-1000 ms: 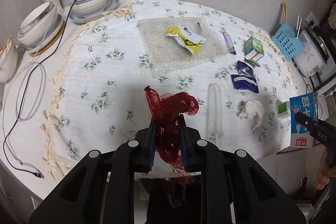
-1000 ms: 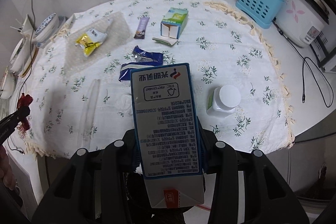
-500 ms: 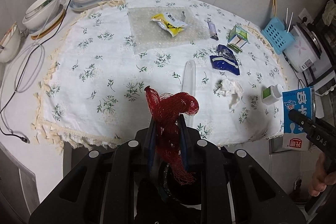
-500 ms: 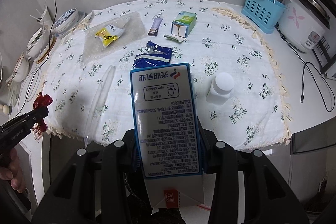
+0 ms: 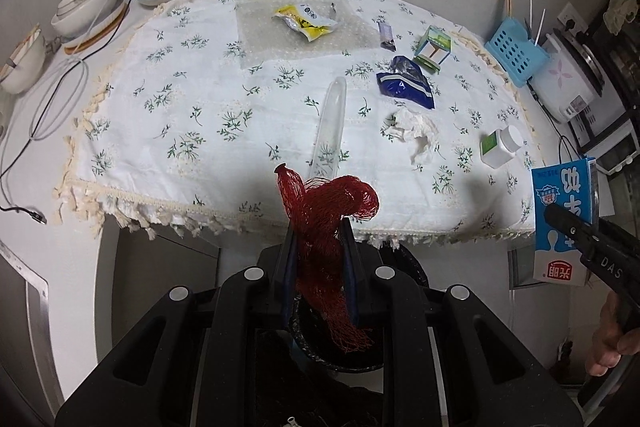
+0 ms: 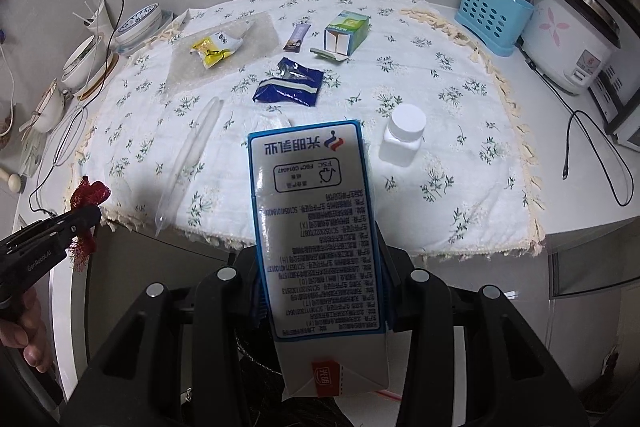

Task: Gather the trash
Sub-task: 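Carry the mesh bag with the left gripper while the right carries the carton down to the black bin, then open the left gripper over the bin while the right gripper releases the carton into it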

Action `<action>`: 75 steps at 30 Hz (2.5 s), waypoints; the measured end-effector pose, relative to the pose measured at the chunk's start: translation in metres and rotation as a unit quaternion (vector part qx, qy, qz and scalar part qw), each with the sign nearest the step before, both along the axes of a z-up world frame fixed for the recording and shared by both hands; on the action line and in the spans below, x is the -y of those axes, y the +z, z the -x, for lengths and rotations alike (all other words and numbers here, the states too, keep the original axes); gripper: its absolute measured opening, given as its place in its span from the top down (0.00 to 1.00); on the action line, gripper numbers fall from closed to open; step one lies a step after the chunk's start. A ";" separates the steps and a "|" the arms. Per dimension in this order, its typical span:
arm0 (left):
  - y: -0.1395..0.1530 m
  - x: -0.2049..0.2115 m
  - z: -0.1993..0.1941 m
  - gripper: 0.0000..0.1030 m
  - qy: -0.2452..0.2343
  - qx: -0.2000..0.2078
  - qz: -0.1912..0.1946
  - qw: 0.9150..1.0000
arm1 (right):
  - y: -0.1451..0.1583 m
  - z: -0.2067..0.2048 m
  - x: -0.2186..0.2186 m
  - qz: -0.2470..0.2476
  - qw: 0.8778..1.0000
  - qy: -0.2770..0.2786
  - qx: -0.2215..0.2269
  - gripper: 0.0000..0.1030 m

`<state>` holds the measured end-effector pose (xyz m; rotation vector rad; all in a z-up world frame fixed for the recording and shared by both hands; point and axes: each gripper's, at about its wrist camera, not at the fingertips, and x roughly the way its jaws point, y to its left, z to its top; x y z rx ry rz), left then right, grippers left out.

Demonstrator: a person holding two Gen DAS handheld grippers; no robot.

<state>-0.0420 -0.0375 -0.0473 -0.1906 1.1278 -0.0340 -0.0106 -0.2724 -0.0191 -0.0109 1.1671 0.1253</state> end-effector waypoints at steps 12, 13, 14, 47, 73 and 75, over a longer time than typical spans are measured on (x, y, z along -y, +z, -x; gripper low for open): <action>-0.023 0.020 0.037 0.82 0.001 -0.012 0.003 1.000 | -0.018 0.037 0.017 -0.003 1.000 0.003 -0.015 0.61; -0.025 0.021 0.039 0.82 0.001 -0.013 0.004 1.000 | -0.021 0.040 0.018 -0.004 1.000 0.003 -0.017 0.61; -0.029 0.023 0.042 0.82 0.000 -0.015 0.004 1.000 | -0.023 0.043 0.019 -0.004 1.000 0.003 -0.018 0.61; -0.135 0.069 0.074 0.82 -0.015 -0.057 -0.005 0.998 | -0.131 0.089 0.032 -0.001 0.998 0.004 -0.063 0.61; -0.193 0.130 0.048 0.78 -0.087 -0.084 -0.003 0.993 | -0.149 0.098 0.064 0.015 0.995 -0.038 -0.091 0.61; -0.194 0.134 0.045 0.73 -0.095 -0.081 -0.001 0.992 | -0.149 0.096 0.064 0.016 0.995 -0.039 -0.091 0.61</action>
